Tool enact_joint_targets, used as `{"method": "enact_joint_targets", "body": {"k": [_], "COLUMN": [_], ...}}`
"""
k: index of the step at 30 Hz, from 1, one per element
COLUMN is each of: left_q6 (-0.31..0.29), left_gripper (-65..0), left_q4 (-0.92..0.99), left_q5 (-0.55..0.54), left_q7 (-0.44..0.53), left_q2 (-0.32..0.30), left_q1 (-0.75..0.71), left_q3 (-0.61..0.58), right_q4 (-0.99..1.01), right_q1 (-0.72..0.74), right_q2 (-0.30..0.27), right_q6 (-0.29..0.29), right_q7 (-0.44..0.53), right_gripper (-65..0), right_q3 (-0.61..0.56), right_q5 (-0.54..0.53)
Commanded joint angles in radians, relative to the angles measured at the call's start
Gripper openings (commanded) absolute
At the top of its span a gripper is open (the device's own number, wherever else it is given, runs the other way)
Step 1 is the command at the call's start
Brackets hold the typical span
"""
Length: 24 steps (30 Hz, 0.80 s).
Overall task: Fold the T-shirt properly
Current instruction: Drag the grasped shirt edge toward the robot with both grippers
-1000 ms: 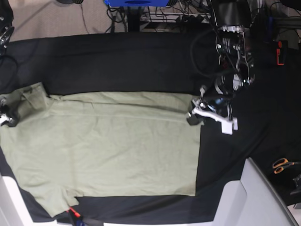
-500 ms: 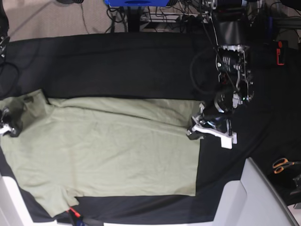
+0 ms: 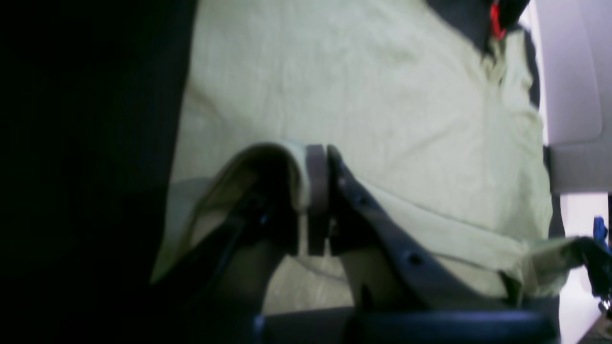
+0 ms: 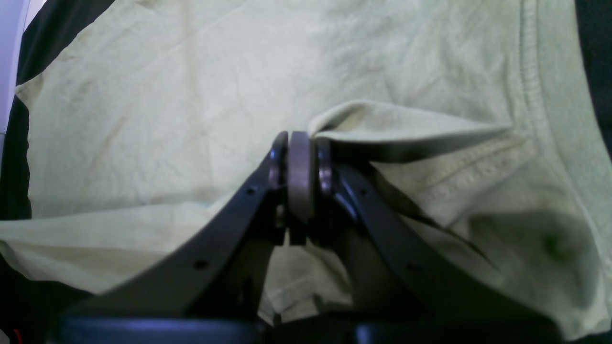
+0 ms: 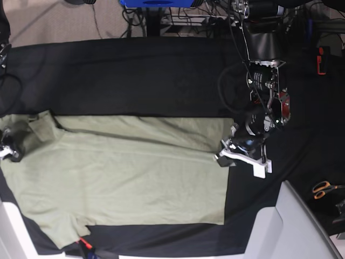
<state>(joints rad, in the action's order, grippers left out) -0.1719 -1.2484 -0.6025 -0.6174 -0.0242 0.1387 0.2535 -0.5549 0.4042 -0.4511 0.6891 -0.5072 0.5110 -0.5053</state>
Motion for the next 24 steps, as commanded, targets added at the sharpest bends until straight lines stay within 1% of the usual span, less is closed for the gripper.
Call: {"method": "enact_joint_targets", "body": {"k": [1,3,5,8,9,10,12,14,16,17,18,20,21,22,23,24], "left_q6": [-0.012,-0.012,-0.012,-0.012,-0.010,-0.010,-0.008,-0.008,-0.008,-0.008,-0.008,-0.008,-0.012,-0.012,-0.012,-0.012], "left_gripper": [-65.0,-65.0,-65.0,-65.0,-65.0,-65.0,-65.0,-65.0,-65.0,-55.6,-42.8,-19.7,-9.9,-3.0,0.0,0.0], "left_q4": [-0.015,-0.015,-0.015,-0.015,-0.015,-0.015,-0.017,-0.015,-0.015,-0.020,-0.023,-0.026,-0.032,-0.049,-0.073,-0.107], "left_q5": [-0.010,-0.010,-0.010,-0.010,-0.012,-0.010,-0.010,-0.010,-0.010,-0.014,-0.014,-0.015,-0.015,-0.015,-0.017,-0.017], "left_q7": [0.021,0.023,0.023,0.024,0.024,0.024,0.026,0.031,0.067,0.087,0.109,0.146,0.158,0.161,0.159,0.159], "left_q2": [-0.004,-0.007,-0.009,-0.009,-0.009,-0.009,-0.010,-0.013,-0.030,-0.033,-0.033,-0.033,-0.035,-0.036,-0.046,-0.053], "left_q1": [0.023,0.023,0.023,0.025,0.025,0.025,0.029,0.046,0.052,0.052,0.052,0.052,0.051,0.043,0.032,-0.003], "left_q3": [-0.007,-0.049,-0.073,-0.081,-0.076,-0.075,-0.075,-0.075,-0.075,-0.075,-0.075,-0.075,-0.075,-0.075,-0.076,-0.078], "right_q4": [-0.015,-0.015,-0.015,-0.015,-0.015,-0.015,-0.015,-0.015,-0.015,-0.015,-0.015,-0.021,-0.035,-0.063,-0.090,-0.127], "right_q1": [0.029,0.029,0.029,0.026,0.026,0.026,0.026,0.026,0.025,0.025,0.025,0.014,0.003,-0.008,-0.026,-0.054], "right_q2": [-0.024,-0.024,-0.022,-0.022,-0.022,-0.022,-0.022,-0.022,-0.022,-0.022,-0.022,-0.022,-0.022,-0.022,-0.022,-0.022], "right_q6": [0.009,0.009,0.009,0.009,0.009,0.009,0.009,0.009,0.009,0.009,0.009,0.009,0.009,0.009,0.009,0.009], "right_q7": [0.026,0.034,0.063,0.095,0.095,0.097,0.101,0.115,0.137,0.146,0.152,0.154,0.147,0.143,0.127,0.095], "right_gripper": [-64.5,-64.4,-64.2,-63.9,-62.3,-58.8,-48.3,-34.2,-22.4,-17.3,-14.6,-14.3,-14.3,-14.3,-14.3,-14.3], "right_q3": [0.002,0.005,0.004,0.004,0.004,0.005,0.008,0.011,0.011,0.016,0.033,0.085,0.119,0.146,0.170,0.197], "right_q5": [-0.020,-0.020,-0.020,-0.020,-0.020,-0.020,-0.020,-0.022,-0.026,-0.028,-0.028,-0.028,-0.028,-0.028,-0.028,-0.028]}}
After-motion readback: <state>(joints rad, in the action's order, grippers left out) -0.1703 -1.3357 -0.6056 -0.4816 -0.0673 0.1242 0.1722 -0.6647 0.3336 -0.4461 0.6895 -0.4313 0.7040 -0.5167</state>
